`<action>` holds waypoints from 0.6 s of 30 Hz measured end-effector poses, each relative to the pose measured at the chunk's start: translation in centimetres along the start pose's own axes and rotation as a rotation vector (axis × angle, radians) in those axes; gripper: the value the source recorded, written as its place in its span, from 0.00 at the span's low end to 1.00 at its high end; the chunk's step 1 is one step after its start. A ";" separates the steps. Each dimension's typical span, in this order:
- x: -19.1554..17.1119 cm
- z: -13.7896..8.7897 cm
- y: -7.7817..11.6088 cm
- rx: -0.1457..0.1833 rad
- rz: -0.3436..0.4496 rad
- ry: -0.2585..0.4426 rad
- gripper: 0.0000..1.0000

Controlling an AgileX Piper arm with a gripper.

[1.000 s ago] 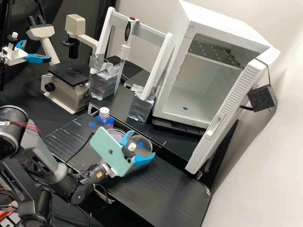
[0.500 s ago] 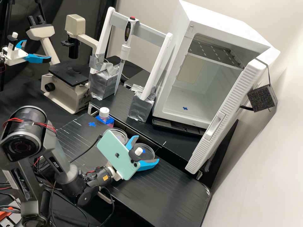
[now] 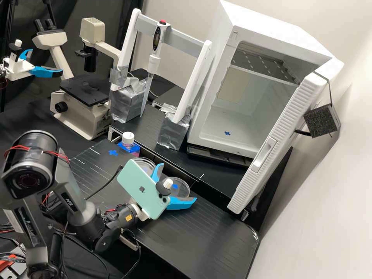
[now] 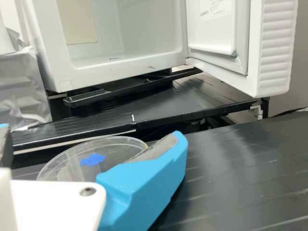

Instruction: Open the lid

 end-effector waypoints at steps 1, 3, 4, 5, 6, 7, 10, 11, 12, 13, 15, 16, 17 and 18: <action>-0.1 -0.1 0.2 -0.002 0.011 0.003 1.00; -0.3 -0.3 0.6 0.004 0.034 0.007 1.00; -0.5 -0.6 0.7 0.010 0.045 0.012 1.00; -0.8 -0.9 0.9 0.014 0.058 0.019 1.00; -1.0 -1.2 0.9 0.018 0.069 0.028 1.00; -1.3 -1.5 1.0 0.022 0.077 0.041 1.00; -2.2 -3.4 0.6 0.006 0.097 0.116 1.00; -2.4 -4.0 0.2 0.007 0.098 0.149 1.00; -2.6 -4.5 -0.1 0.009 0.093 0.176 1.00; -2.6 -5.1 -0.6 0.011 0.075 0.210 1.00; -2.8 -6.3 -1.5 0.004 0.054 0.284 1.00; -2.8 -6.8 -1.8 -0.013 0.059 0.306 1.00; -2.7 -7.2 -2.1 -0.021 0.056 0.327 1.00; -2.7 -7.6 -2.5 -0.040 0.059 0.346 1.00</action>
